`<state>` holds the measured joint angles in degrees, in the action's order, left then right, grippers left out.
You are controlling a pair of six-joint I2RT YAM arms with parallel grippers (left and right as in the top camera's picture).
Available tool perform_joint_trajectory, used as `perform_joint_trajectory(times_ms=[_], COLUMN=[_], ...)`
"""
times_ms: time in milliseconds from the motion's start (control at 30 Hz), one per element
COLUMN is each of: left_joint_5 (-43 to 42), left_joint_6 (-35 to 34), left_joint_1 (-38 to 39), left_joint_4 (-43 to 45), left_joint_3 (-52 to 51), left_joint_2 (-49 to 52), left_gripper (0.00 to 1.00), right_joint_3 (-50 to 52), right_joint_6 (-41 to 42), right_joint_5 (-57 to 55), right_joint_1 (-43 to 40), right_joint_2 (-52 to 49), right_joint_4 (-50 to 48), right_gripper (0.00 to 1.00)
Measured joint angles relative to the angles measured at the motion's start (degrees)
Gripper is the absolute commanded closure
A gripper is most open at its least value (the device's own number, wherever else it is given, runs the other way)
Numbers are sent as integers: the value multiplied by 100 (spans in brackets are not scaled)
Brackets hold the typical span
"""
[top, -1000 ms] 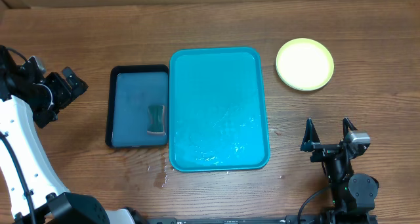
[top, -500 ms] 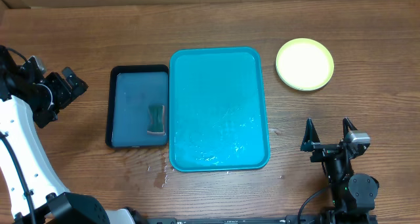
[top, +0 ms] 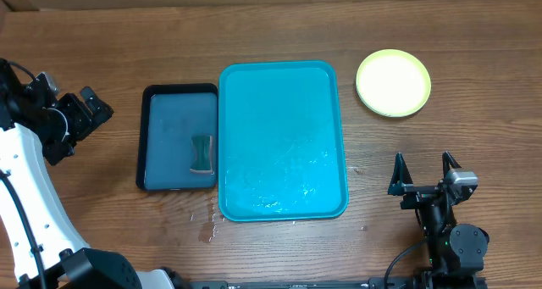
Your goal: Clean dirty plates on tray and stack at the side
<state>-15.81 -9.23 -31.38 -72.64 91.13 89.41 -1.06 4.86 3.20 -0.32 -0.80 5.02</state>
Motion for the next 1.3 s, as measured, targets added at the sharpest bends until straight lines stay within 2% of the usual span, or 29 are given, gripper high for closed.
perform_joint_trajectory(times_ms=[233,367,500,600,1000,1300], left_joint_5=[153,243,254,240,262,1060], left_joint_6=[0,0,0,0,-2,-2], left_joint_1=[269,940,1810,2131,2232,2232], left_joint_4=[0,2,7,0,-2,-4], left_joint_3=[0,-2,-2,-2,0,0], left_joint_2=[-20,-323,-1071,-1561,-3047,-4649], left_gripper=[0,0,0,0,0,0], right_joint_3=[0,0,0,0,0,0], right_joint_6=[4,0,0,0,2,0], right_joint_5=[0,2,0,2,0,2], right_joint_1=[0,-2,-2,-2,-2,-2], right_joint_2=[0,0,0,0,0,0], right_joint_4=[-2,-2,-4,-4,-4,-9], right_gripper=[0,0,0,0,0,0])
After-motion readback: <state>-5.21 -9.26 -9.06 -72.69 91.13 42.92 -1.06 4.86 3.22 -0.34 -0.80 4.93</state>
